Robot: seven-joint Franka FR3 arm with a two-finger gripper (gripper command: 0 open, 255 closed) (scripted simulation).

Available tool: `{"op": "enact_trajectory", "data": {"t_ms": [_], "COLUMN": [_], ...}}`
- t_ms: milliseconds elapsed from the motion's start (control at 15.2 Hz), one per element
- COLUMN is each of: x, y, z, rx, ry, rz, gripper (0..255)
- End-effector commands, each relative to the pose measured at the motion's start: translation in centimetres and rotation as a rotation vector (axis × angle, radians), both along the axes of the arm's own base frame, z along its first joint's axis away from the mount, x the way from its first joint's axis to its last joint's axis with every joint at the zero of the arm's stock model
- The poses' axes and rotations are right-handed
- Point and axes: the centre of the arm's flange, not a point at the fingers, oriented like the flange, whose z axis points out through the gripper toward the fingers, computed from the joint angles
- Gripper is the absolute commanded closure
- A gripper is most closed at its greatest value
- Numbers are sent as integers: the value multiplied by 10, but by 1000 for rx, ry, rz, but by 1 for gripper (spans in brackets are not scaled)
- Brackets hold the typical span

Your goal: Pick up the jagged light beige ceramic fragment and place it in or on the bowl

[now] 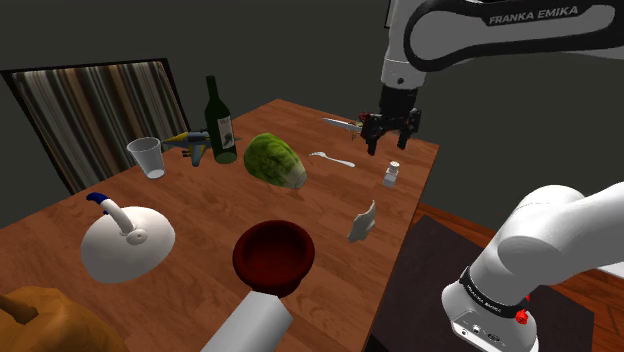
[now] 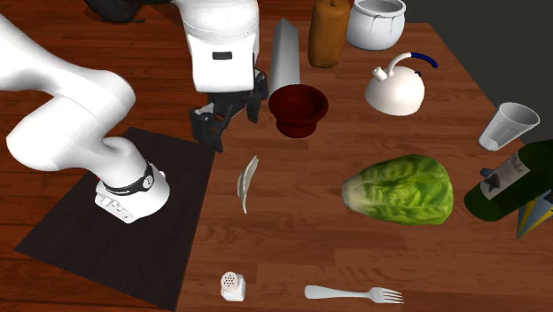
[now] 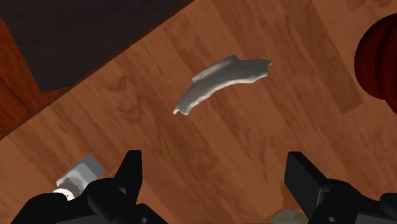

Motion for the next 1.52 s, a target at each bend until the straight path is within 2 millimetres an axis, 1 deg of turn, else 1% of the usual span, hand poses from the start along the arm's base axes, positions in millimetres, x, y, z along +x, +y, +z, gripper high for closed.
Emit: {"op": "enact_trajectory", "data": {"t_ms": [0, 396, 660, 726, 1188, 1254, 1452], "x": [9, 28, 36, 37, 27, 26, 26], "y": [6, 9, 6, 5, 5, 6, 6], "z": [-28, -110, -165, -175, -210, -213, -213], "rx": [-21, -80, -119, -126, -126, -126, -126], "ry": [36, 144, 216, 229, 229, 229, 229], "rz": [-94, -359, -536, -567, -567, -567, -567], "gripper": [0, 0, 0, 0, 0, 0, 0]}}
